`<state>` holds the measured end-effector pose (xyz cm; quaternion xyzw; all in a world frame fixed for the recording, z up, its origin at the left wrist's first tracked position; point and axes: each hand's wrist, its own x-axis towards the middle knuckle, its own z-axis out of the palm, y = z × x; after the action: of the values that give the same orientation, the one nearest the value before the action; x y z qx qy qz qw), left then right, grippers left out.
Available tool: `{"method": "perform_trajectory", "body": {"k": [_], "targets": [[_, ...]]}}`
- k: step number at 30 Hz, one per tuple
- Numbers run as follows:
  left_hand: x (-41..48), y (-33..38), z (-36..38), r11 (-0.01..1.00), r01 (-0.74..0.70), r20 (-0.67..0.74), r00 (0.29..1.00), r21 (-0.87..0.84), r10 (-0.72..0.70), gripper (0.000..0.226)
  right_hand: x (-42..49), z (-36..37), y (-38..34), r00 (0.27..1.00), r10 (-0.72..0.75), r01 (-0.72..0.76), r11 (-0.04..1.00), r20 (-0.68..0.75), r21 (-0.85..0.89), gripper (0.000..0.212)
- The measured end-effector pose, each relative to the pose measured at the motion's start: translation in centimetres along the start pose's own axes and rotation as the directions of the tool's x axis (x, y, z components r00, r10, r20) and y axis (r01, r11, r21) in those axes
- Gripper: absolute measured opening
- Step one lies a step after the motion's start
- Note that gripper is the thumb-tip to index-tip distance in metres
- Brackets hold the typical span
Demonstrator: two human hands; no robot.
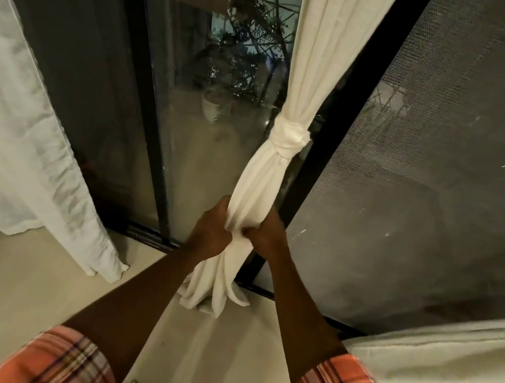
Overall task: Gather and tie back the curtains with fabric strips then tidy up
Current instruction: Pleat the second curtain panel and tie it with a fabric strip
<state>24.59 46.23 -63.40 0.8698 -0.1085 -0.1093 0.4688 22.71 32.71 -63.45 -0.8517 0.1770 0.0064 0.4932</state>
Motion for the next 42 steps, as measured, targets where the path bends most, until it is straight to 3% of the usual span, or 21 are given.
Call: {"method": "perform_trajectory", "body": {"k": [3,5,8,11,13,17,23,25,28,31,37,40,42], "targets": [[0.2,-0.4,-0.3,1.0,0.005,0.014,1.0,-0.021,-0.005,0.058,-0.5,0.7,-0.1,0.962,0.071,-0.121,0.976,-0.264,-0.179,0.071],[0.4,-0.3,-0.4,0.999,0.006,0.003,1.0,-0.043,-0.006,0.056,-1.2,0.9,0.0,0.937,0.155,-0.237,0.94,-0.313,-0.245,0.05],[0.4,0.3,-0.4,0.999,-0.011,0.004,1.0,-0.044,0.011,0.061,-1.7,1.0,-0.1,0.948,0.223,-0.274,0.934,-0.226,-0.227,0.033],[0.6,1.0,0.1,0.999,-0.003,0.009,1.0,-0.043,0.003,0.064,-1.5,1.0,-0.2,0.988,0.148,-0.152,0.972,-0.036,-0.178,0.035],[0.7,1.3,0.2,1.0,0.001,-0.003,1.0,-0.021,-0.001,0.059,-1.6,0.9,-0.2,0.991,0.132,-0.131,0.971,-0.007,-0.199,0.035],[1.0,1.9,0.3,1.0,0.022,-0.027,0.999,0.016,-0.022,0.053,-1.4,0.6,-0.4,0.987,0.141,-0.158,0.947,-0.079,-0.281,0.043],[1.4,1.9,0.7,0.993,0.034,-0.108,0.994,0.109,-0.022,0.038,-0.8,0.3,-0.3,0.998,0.048,-0.064,0.919,-0.05,-0.39,0.035],[1.6,1.7,0.6,0.989,0.051,-0.157,0.987,0.137,-0.029,0.031,-0.8,-0.3,-0.1,0.992,0.053,-0.097,0.891,-0.11,-0.443,0.029],[1.9,1.3,0.4,0.982,0.086,-0.161,0.985,0.167,-0.059,0.027,-0.6,-1.2,0.4,0.963,0.132,-0.218,0.892,-0.234,-0.397,0.027],[2.1,1.4,0.7,0.972,0.103,-0.086,0.993,0.213,-0.086,0.035,-0.4,-1.2,0.7,0.971,0.16,-0.214,0.911,-0.177,-0.353,0.029],[2.2,1.7,2.1,0.988,0.092,-0.032,0.996,0.127,-0.089,0.044,0.0,0.1,1.1,0.989,0.116,-0.136,0.959,-0.096,-0.249,0.04],[1.8,1.8,2.3,0.976,0.115,-0.134,0.987,0.187,-0.091,0.038,-0.1,0.2,1.9,0.983,0.133,-0.165,0.939,-0.123,-0.302,0.037],[1.3,1.5,1.9,0.959,0.126,-0.231,0.971,0.254,-0.067,0.031,-0.4,-0.6,2.6,0.95,0.17,-0.257,0.903,-0.262,-0.345,0.033]]}}
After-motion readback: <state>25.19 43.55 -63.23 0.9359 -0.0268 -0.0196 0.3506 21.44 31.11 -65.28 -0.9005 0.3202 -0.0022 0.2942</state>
